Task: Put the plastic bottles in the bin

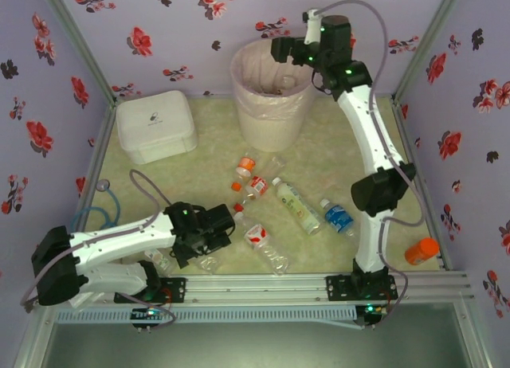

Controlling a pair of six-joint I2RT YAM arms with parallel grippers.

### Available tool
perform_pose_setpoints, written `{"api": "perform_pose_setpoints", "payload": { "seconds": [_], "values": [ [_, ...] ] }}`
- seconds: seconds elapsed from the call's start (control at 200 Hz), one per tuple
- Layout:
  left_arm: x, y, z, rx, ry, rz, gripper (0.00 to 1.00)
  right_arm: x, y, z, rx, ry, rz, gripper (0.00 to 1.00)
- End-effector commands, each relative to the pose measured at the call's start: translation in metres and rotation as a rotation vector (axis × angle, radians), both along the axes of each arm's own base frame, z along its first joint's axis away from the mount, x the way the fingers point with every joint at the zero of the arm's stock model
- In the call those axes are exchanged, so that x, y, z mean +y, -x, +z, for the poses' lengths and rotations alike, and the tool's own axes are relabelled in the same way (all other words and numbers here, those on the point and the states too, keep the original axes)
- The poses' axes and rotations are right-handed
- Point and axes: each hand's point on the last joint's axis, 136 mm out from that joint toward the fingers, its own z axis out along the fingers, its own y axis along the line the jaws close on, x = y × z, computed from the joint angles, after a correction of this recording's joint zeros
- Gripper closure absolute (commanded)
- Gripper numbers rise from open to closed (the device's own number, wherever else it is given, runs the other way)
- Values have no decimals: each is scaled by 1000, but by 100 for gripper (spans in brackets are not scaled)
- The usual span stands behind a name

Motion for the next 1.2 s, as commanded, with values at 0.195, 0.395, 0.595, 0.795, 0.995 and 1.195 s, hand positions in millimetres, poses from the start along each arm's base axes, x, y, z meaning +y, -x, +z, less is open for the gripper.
{"api": "perform_pose_setpoints", "payload": {
  "seconds": [0.195,0.395,0.595,0.795,0.995,1.195],
  "values": [
    [13,5,-25,-3,-37,114,0,-27,59,39,-52,11,-2,1],
    [20,1,-29,-34,-51,135,14,-38,90,55,-80,2,1,1],
    [20,-7,-27,-59,-60,123,29,-49,109,62,-96,4,-18,1],
    [18,-43,7,-160,-72,48,34,-59,133,62,-73,-21,-29,1],
    [17,-100,50,-318,-128,-75,39,-57,164,58,-28,-86,30,3],
    [-25,-174,113,-591,-36,-287,55,-61,186,39,53,-143,22,9]
  ]
}}
